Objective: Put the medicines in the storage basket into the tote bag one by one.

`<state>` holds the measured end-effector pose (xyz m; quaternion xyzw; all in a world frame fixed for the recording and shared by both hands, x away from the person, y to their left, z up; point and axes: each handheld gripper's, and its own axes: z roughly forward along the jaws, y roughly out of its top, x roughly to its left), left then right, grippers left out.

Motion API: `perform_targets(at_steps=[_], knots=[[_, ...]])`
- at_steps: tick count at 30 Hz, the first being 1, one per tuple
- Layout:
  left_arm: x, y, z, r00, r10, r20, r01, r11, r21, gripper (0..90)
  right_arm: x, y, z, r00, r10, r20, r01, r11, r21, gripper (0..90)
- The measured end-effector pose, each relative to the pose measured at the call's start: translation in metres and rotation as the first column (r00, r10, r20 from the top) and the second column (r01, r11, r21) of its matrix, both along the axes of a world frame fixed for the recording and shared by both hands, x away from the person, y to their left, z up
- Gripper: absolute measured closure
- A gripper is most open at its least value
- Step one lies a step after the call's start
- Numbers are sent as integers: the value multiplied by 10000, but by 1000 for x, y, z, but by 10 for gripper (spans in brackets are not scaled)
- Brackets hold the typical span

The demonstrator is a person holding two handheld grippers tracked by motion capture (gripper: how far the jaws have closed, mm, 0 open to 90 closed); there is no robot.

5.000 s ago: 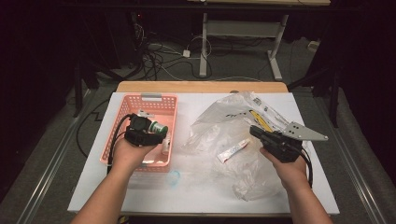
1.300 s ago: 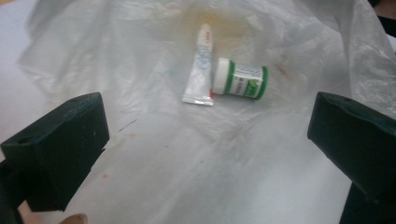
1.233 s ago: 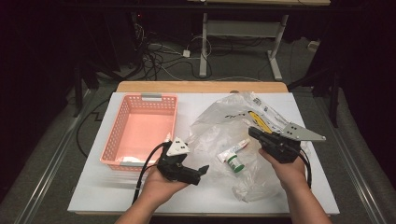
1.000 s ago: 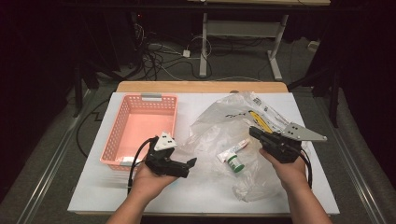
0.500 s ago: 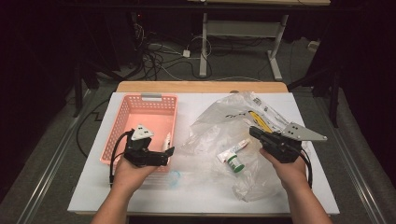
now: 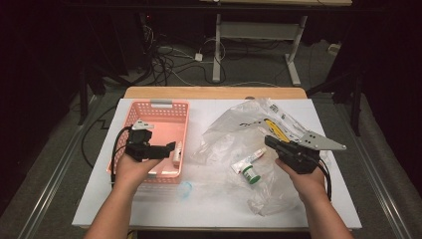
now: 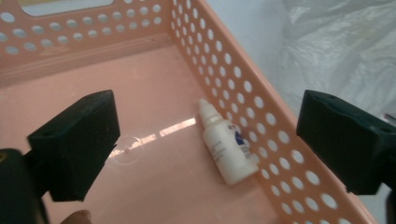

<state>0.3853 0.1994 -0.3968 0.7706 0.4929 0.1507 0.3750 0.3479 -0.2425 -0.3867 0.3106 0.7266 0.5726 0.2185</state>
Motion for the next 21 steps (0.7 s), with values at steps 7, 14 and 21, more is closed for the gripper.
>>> perform_targets(at_steps=[7, 14, 21], knots=[[28, -7, -3, 9929, -307, -1147, 394, 9965, 743, 153, 1, -4, -1, 10000, -51, -10, 51, 10000, 43, 900], [49, -19, -15, 9574, -875, -2752, 1149, 9897, 849, 237, 1, -5, 0, 10000, -47, 31, 47, 10000, 60, 900], [59, -24, -29, 9240, -857, -3728, 1393, 9830, 1193, 254, 1, -6, 0, 10000, -73, -1, 73, 9999, 116, 900]])
